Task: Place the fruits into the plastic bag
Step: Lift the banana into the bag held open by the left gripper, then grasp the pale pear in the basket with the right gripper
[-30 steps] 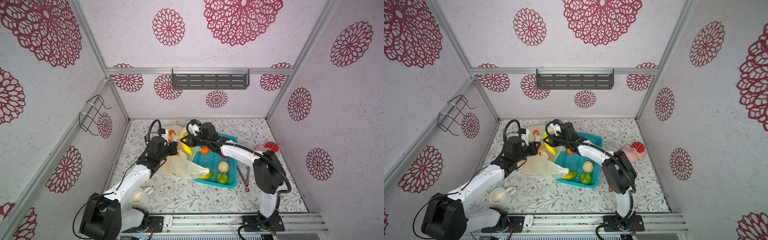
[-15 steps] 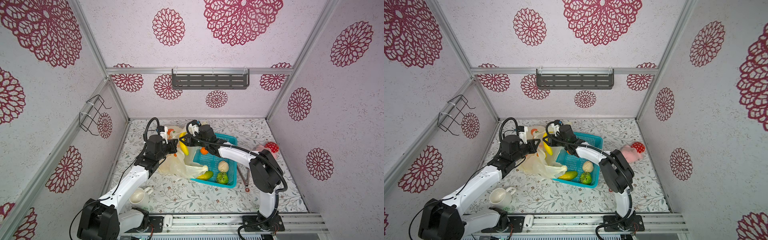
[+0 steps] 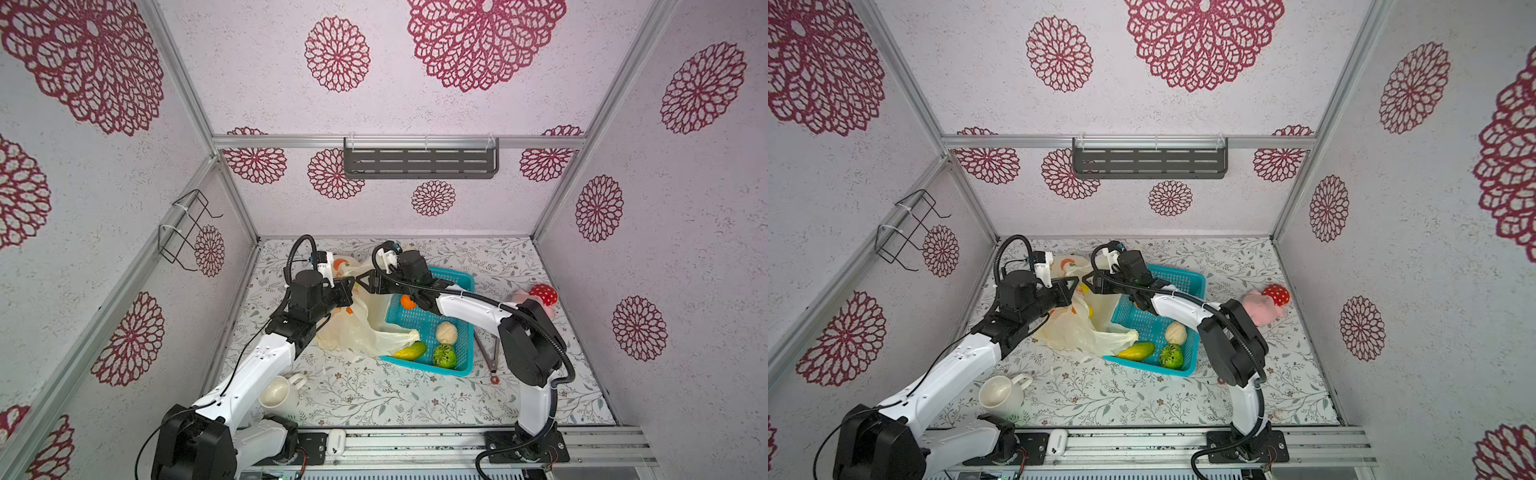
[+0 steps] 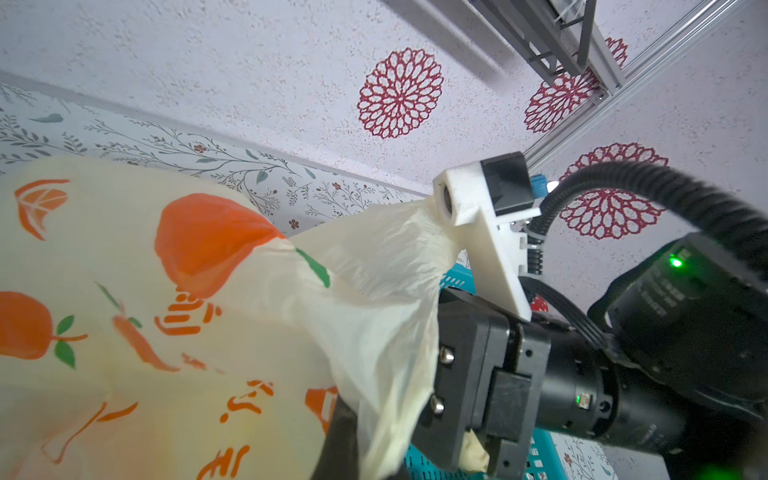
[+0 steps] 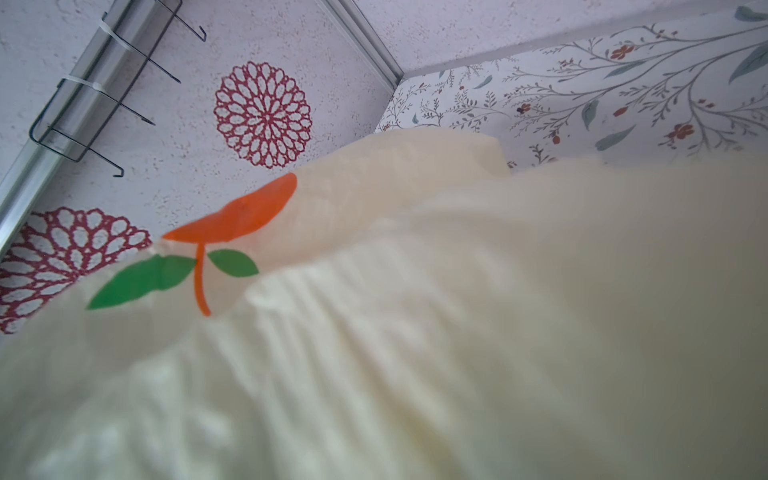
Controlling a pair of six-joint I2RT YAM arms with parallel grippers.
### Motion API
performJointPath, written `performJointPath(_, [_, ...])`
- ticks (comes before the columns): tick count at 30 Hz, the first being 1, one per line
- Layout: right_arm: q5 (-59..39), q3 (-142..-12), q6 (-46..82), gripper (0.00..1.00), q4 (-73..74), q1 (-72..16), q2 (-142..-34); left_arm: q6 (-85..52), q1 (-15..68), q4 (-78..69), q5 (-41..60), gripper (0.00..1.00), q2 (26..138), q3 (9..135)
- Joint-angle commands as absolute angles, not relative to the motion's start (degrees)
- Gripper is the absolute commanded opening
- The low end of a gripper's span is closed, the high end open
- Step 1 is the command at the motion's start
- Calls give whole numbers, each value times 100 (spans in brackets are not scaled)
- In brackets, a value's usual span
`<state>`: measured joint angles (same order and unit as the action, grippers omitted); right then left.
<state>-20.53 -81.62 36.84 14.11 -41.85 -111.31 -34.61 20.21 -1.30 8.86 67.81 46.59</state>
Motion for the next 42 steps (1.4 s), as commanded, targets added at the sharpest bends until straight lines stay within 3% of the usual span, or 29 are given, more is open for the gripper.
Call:
performJointPath(1, [-1825, -8037, 3426, 68, 1419, -4210, -10705, -3334, 2037, -141, 809, 0, 6702, 4697])
performJointPath(14, [-855, -6595, 2621, 71, 978, -4029, -8860, -3263, 1943, -79, 658, 0, 6728, 4702])
performJointPath(22, [1180, -5652, 2838, 77, -19, -3885, -7691, -3294, 1924, -175, 727, 0, 6863, 4720])
performJointPath(30, [2090, -6348, 2679, 78, -2882, -3850, -8459, -3357, 1925, -293, 782, 0, 6967, 4676])
performJointPath(42, [1553, -6633, 2628, 81, -3779, -3859, -9646, -3448, 1920, -334, 850, 0, 6948, 4589])
